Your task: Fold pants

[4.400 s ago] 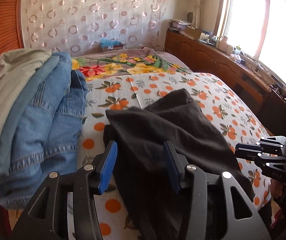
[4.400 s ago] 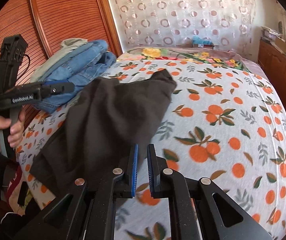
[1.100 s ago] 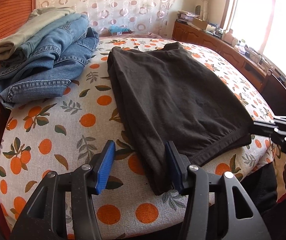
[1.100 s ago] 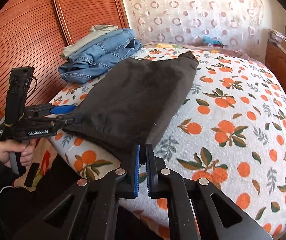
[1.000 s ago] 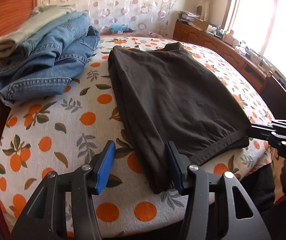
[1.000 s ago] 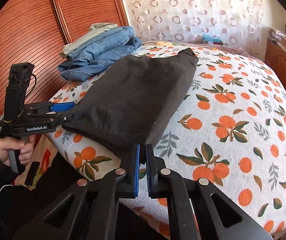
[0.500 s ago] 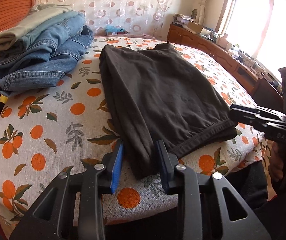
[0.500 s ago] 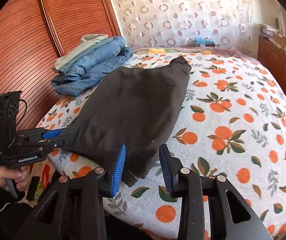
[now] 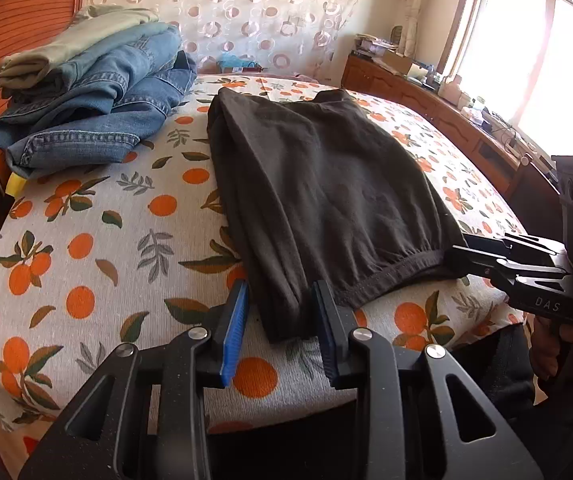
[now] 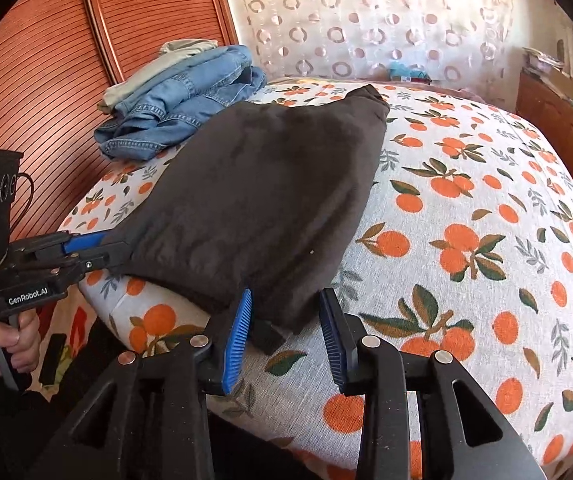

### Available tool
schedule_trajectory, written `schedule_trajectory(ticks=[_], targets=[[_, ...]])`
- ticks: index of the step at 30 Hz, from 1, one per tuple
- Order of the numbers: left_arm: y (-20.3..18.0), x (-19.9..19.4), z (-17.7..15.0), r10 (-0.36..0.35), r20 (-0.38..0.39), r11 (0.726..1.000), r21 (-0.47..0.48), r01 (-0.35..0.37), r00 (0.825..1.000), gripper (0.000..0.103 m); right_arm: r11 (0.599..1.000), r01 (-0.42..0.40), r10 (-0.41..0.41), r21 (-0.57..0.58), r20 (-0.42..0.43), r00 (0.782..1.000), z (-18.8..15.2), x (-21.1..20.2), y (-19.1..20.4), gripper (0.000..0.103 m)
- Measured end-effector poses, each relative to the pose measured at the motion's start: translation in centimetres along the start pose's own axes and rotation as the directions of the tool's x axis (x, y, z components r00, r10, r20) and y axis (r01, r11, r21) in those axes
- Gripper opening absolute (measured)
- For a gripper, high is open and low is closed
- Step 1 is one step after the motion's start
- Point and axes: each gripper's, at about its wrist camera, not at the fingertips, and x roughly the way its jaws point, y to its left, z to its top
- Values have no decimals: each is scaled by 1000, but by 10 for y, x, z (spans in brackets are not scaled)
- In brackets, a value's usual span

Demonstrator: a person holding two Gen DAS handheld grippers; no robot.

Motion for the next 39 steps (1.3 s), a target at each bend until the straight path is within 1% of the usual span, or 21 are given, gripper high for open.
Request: schedule_trajectory(ticks=[4, 10, 12, 13, 15, 18, 22, 23, 25, 28, 31, 33, 36, 39], targets=[[-2, -1, -3, 3, 8, 1000, 6, -3, 1000, 33, 1000, -11, 11, 3, 3, 1000, -2, -1, 0, 36], [-1, -4, -7, -21, 8, 1000, 7, 21, 1000, 32, 1000, -7, 7, -5, 3, 1000, -3, -1, 1, 36], [-1, -4, -7, -16, 4, 1000, 7, 16, 1000, 26, 1000, -9, 9, -8, 3, 1000, -3, -1, 1, 36], [-1, -4, -7, -20, 0, 1000, 8, 20, 1000, 25, 1000, -8, 8, -10, 4, 1000, -3, -1, 1, 36], [-1, -5, -7, -28, -1, 1000, 7, 28, 1000, 18, 1000, -5, 5, -17, 8, 1000, -4, -1, 2, 36], [2, -5, -8, -59, -2, 998, -19, 59, 998, 15, 999, 21, -20, -44, 11, 1000, -6, -1, 5, 31], [3, -8, -8, -77, -5, 997, -33, 77, 997, 12, 999, 5, -5, -47, 8, 1000, -6, -1, 5, 18], [2, -9, -9, -80, -6, 996, -31, 79, 997, 12, 999, -2, 2, -47, 7, 1000, -6, -3, 5, 16], [-1, -12, -11, -82, -6, 996, -23, 82, 997, 11, 999, -27, 27, -38, 7, 1000, -7, -7, 3, 13], [-2, -21, -12, -106, -5, 994, -27, 105, 994, 11, 998, -64, 64, -22, 7, 998, -8, -16, 0, 13], [-2, -26, -5, -126, 1, 992, -30, 126, 992, 11, 996, -85, 85, -11, 15, 996, -4, -24, -5, 13], [-1, -25, 6, -124, 11, 992, -24, 124, 992, 11, 995, -99, 99, -2, 31, 995, 8, -27, -9, 13], [4, -18, 27, -111, 30, 994, -20, 111, 993, 11, 996, -93, 94, -14, 69, 993, 30, -30, -14, 13], [9, -4, 56, -107, 48, 994, -27, 109, 993, 11, 996, -83, 84, -9, 89, 993, 53, -21, -23, 13]])
